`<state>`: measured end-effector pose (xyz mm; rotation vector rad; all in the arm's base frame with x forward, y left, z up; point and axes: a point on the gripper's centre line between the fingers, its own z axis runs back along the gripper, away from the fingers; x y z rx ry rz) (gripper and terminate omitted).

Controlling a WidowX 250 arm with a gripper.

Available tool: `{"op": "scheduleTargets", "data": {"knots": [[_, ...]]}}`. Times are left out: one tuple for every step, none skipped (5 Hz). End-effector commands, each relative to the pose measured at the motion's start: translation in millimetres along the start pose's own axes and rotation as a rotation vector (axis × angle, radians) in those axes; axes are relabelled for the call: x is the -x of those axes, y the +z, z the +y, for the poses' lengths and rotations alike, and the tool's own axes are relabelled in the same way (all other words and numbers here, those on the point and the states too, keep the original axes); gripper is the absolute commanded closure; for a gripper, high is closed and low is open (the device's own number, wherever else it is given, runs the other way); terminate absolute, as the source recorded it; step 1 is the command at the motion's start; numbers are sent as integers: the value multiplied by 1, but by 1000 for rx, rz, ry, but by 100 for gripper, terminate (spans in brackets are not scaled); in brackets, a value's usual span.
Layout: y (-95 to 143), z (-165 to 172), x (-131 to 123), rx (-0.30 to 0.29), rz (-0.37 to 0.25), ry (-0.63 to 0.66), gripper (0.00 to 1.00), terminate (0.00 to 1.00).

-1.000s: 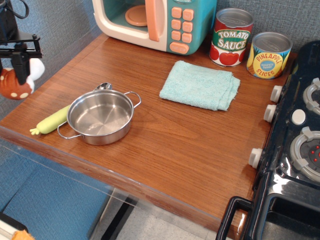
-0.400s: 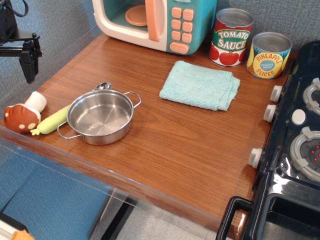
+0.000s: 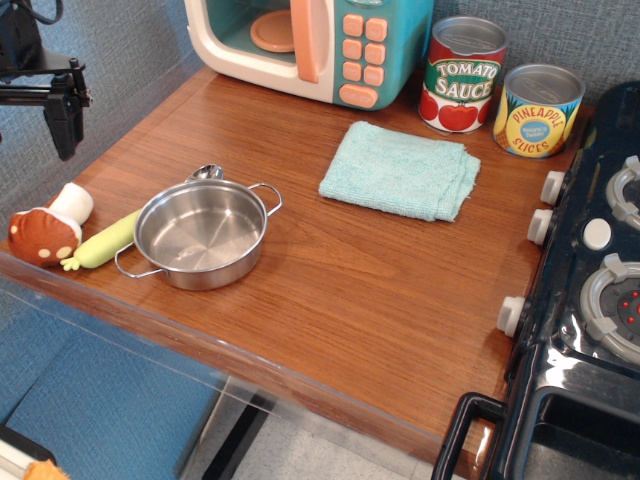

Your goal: Take the mushroom from the pan to the front left corner.

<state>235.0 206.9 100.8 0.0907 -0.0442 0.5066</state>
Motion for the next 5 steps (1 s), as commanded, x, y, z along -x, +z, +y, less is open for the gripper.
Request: {"op": "scheduleTargets", "data": {"knots": [[24, 3, 0, -12, -60, 5, 0, 0], [24, 3, 0, -12, -60, 5, 0, 0], [24, 3, 0, -12, -60, 5, 0, 0], [24, 3, 0, -12, -60, 5, 0, 0], [24, 3, 0, -12, -60, 5, 0, 100]]}}
